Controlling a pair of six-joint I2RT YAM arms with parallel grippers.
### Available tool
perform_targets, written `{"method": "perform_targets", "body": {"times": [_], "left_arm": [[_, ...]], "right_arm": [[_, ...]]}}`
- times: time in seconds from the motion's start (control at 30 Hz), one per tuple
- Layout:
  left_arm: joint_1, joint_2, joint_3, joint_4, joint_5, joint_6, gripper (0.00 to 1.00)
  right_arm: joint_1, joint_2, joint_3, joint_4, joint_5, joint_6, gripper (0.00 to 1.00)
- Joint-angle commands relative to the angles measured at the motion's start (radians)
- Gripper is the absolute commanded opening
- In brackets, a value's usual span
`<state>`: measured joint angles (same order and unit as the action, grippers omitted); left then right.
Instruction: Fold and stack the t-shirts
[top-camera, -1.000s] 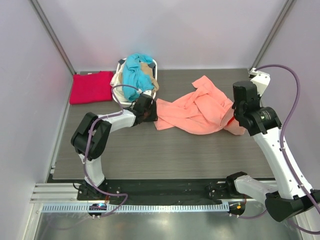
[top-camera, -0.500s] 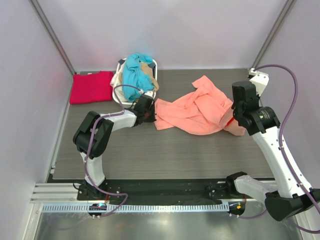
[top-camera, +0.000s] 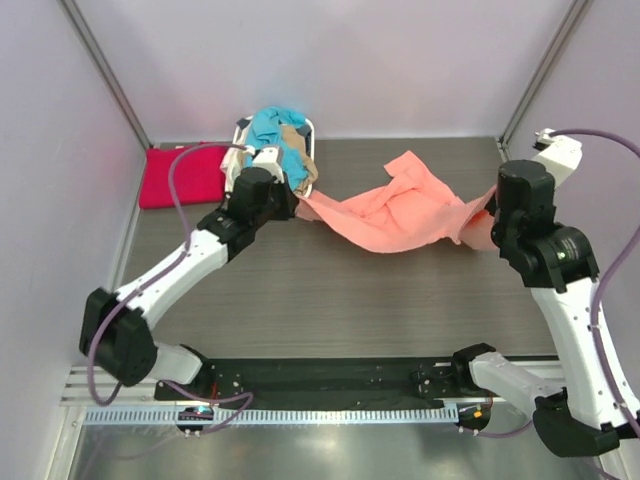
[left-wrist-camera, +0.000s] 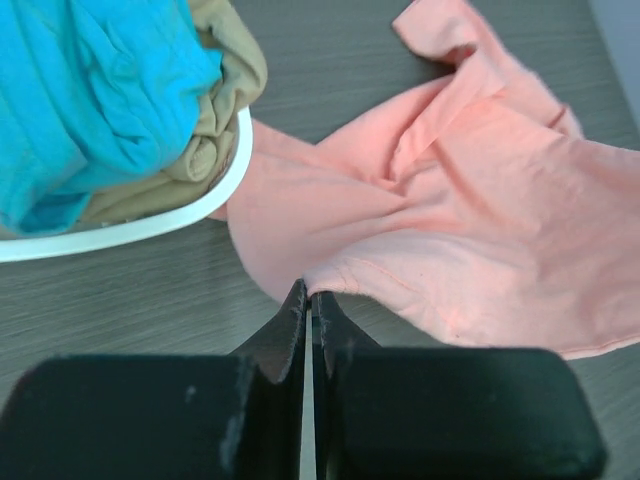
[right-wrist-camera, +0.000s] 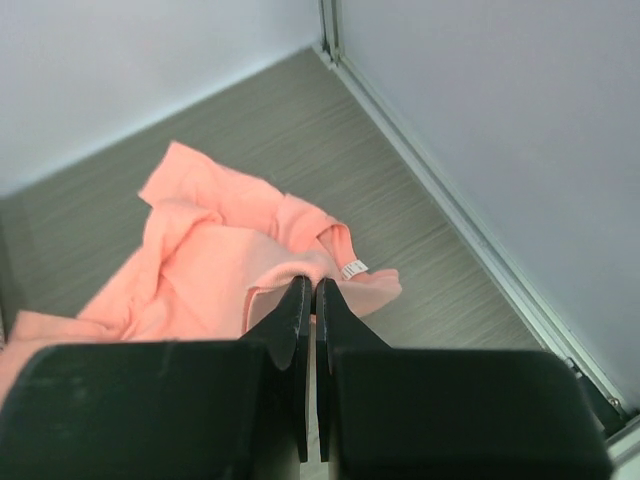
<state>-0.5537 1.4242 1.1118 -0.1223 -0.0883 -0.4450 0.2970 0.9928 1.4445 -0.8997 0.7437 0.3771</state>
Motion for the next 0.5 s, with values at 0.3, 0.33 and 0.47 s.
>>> {"method": "perform_targets", "body": {"times": [0.3, 0.33, 0.47], "left_arm": [[0.005, -0.586, 0.229, -0.330, -0.013, 0.107, 0.00], [0.003, -0.608, 0.258, -0.348, -0.004, 0.112, 0.00], [0.005, -0.669, 0.439, -0.456, 0.031, 0.150, 0.00]], "right_arm": [[-0.006, -0.227, 0.447, 0.005, 0.071, -0.104, 0.01], [-0.006, -0.256, 0.486, 0.027, 0.053, -0.128, 0.01], [-0.006, -0.289, 0.609, 0.056, -0.010, -0.185, 0.01]]}}
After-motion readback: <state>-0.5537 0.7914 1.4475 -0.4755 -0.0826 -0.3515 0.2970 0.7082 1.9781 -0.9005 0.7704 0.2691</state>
